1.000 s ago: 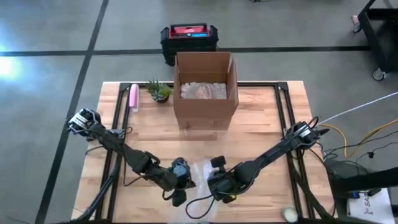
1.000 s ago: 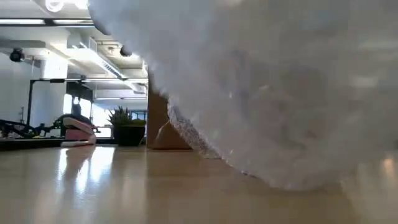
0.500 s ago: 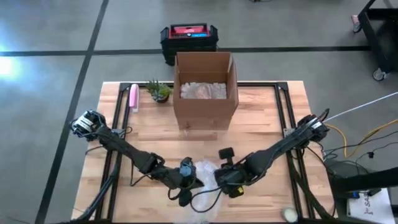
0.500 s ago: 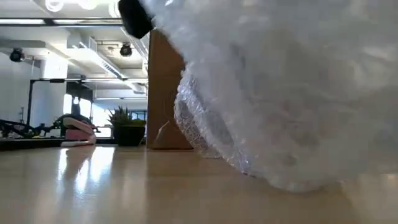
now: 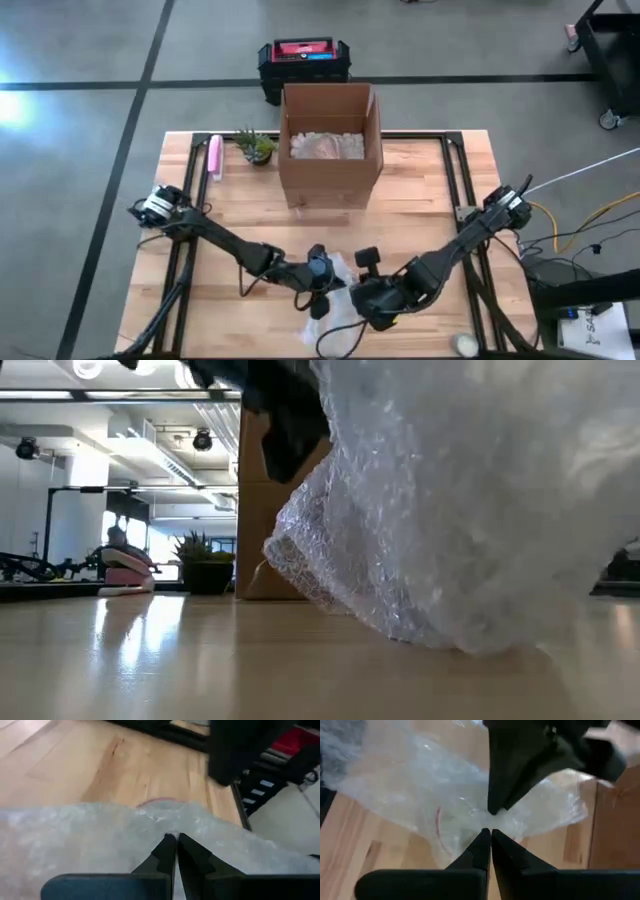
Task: Wrap mug
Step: Wrap the gray mug with the bubble wrap
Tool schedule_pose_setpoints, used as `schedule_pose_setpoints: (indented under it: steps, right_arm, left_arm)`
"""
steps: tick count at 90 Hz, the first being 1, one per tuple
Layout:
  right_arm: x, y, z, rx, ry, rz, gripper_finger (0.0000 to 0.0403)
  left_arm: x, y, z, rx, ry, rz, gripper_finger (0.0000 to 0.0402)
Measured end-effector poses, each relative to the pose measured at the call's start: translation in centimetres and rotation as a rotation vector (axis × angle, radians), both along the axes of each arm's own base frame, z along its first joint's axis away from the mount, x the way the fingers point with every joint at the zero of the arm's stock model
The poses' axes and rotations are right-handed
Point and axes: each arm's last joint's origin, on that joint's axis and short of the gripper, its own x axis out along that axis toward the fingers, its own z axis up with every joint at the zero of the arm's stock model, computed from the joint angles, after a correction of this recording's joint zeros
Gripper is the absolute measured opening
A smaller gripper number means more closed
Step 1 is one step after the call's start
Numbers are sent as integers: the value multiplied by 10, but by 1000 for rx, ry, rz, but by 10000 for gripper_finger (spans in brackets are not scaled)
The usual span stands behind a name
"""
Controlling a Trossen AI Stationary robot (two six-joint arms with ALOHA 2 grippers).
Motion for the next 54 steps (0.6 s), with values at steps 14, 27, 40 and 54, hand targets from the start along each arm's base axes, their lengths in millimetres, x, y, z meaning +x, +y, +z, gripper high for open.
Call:
schedule_pose_setpoints:
  steps: [14, 27, 40, 54]
  right_arm:
    - [5, 8, -8, 35, -88, 65, 0]
    - [7, -7, -42, 14, -57, 29, 0]
    - [1, -25, -72, 0, -8, -49, 0]
    - [0, -25, -78, 16, -21, -52, 0]
  left_arm:
    - [1, 3, 0, -12, -3, 12, 0]
    - [1, 3, 2, -19, -10, 14, 0]
    - [2, 2, 5, -24, -18, 13, 0]
    - [5, 0, 12, -50, -34, -4, 3]
